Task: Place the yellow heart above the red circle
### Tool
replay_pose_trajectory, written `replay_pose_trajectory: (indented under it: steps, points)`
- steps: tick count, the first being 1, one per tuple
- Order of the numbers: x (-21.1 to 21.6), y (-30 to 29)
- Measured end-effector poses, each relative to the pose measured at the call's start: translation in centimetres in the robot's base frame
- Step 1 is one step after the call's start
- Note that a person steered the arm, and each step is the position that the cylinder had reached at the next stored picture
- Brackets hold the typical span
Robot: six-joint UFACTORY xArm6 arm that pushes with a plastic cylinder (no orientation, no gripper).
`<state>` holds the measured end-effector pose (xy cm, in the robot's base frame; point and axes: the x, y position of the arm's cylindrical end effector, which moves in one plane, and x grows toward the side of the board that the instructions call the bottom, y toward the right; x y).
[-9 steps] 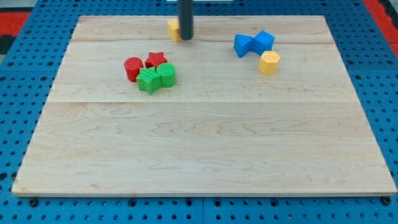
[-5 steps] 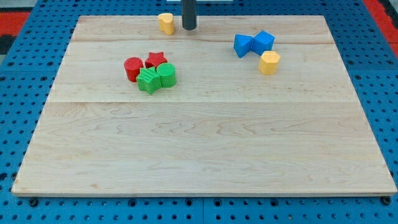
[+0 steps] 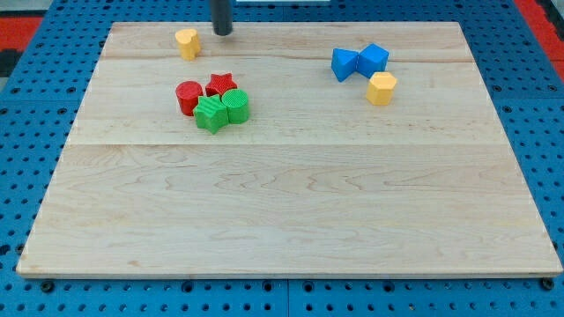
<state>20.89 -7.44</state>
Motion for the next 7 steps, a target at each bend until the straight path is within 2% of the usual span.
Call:
replay_pose_trajectory:
  steps: [1,2,3,5,6,7]
  points:
    - [1.9,-1.0]
    - [1.9,-7.4]
    - [1.8,-10.7]
    - [2.7,-4.8]
    - [8.1,-13.0]
    - [16.4,-14.1]
